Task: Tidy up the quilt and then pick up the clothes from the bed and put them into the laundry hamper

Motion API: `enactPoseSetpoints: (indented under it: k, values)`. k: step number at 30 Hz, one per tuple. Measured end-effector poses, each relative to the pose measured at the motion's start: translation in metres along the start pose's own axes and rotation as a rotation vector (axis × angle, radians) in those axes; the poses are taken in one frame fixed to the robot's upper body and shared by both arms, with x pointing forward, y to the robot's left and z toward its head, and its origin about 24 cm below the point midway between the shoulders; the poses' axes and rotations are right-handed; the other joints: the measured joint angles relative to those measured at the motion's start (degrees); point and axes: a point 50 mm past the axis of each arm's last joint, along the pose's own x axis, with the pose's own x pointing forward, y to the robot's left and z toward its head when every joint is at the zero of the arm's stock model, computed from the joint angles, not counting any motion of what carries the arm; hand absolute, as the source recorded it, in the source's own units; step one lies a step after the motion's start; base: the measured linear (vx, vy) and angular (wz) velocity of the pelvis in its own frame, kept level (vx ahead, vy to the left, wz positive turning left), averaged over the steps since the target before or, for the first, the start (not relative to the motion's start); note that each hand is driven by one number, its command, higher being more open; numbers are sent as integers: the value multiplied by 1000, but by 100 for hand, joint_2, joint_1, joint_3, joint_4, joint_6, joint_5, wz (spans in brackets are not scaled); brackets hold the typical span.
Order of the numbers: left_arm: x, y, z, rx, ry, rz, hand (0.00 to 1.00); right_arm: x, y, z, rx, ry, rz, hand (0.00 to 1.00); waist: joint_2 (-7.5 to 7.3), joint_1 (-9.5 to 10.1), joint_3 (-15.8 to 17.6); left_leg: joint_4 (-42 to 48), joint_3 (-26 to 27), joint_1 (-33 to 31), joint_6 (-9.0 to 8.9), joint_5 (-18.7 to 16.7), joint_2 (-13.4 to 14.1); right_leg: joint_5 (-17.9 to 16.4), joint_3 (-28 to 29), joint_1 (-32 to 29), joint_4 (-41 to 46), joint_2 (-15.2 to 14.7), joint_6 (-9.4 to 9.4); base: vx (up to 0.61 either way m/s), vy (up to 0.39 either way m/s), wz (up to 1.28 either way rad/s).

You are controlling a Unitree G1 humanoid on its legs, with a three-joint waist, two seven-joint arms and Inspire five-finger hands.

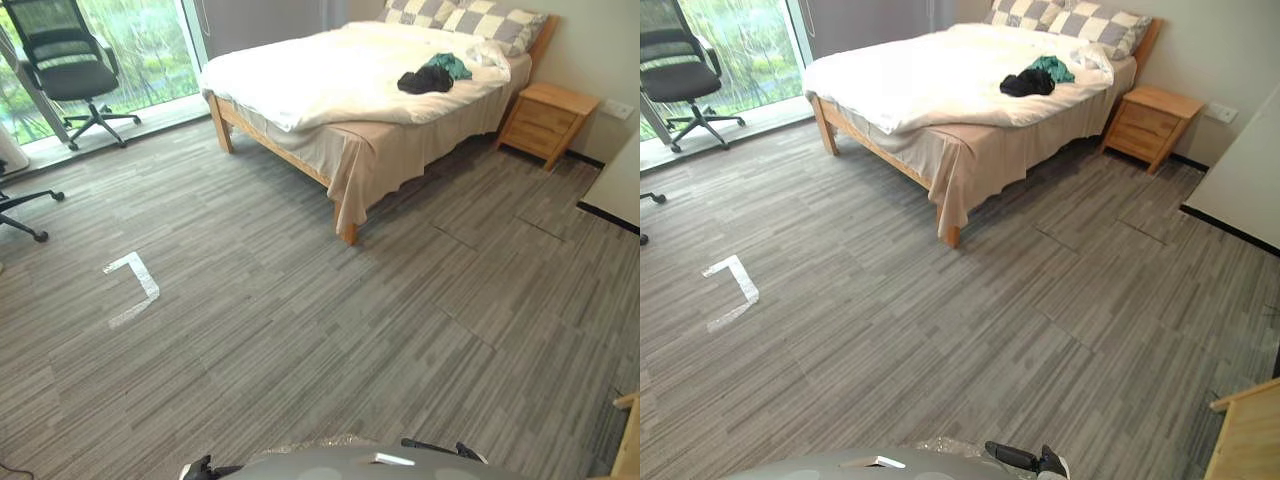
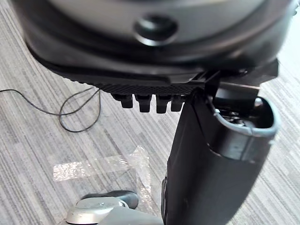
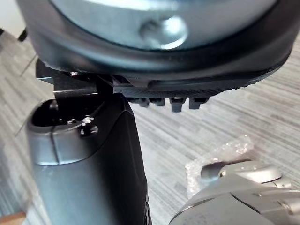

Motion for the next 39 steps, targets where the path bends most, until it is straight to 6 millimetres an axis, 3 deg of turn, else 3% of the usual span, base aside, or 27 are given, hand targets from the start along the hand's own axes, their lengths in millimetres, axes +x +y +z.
enactPoseSetpoints:
  k: [2, 13, 29, 31, 33, 35, 37, 39]
  values:
    - [1, 0, 1, -7, 9, -1, 100, 0, 0, 1, 24, 0, -9, 100, -7, -18, 113, -324, -4, 279, 10, 183, 2, 114, -39, 226, -222, 21, -27, 70, -13, 1]
    - [1, 0, -1, -23, 9, 0, 100, 1, 2, 3, 28, 4, -6, 100, -21, -7, 215, -662, -31, 587, -40, 201, 53, 111, -136, 508, -519, 102, -16, 31, -30, 1]
    - [2, 0, 8, 30, -19, -7, 100, 1, 5, 7, 12, -12, -2, 100, -116, -6, 367, -706, 137, 346, -60, 186, 65, 96, -32, 191, -512, 113, 20, -35, -35, -5]
    - [4, 0, 17, 27, -41, -5, 100, 2, 5, 11, -1, -25, -1, 100, -95, 2, 400, -702, 238, 173, -115, 135, 105, -128, 27, -267, 35, 125, -48, 6, -38, -20]
    - [5, 2, 26, 28, -66, 14, 100, 1, 6, 16, 46, -45, -3, 100, -112, -6, 560, -698, 366, 98, -105, 72, 195, -506, -73, -1041, 1437, 124, 134, 37, -41, -34]
    - [6, 5, 30, 29, -77, 26, 100, 1, 8, 20, 93, -71, -5, 100, -107, -37, 720, -618, 517, 204, -100, -30, 309, -524, -286, -1502, 2515, 120, 180, 41, -14, -40]
    - [7, 11, 34, 36, -78, 41, 100, 0, 10, 20, 204, -73, -9, 100, -113, -113, 836, -442, 610, 436, -86, -227, 443, -676, -797, -2107, 4161, -240, 92, 133, -5, -28]
    - [7, 13, 36, 37, -83, 46, 100, 0, 9, 20, 295, -73, -22, 100, -104, -207, 855, -256, 621, 541, -239, -462, 638, -924, -1219, -2320, 4458, -550, 5, 285, -34, -12]
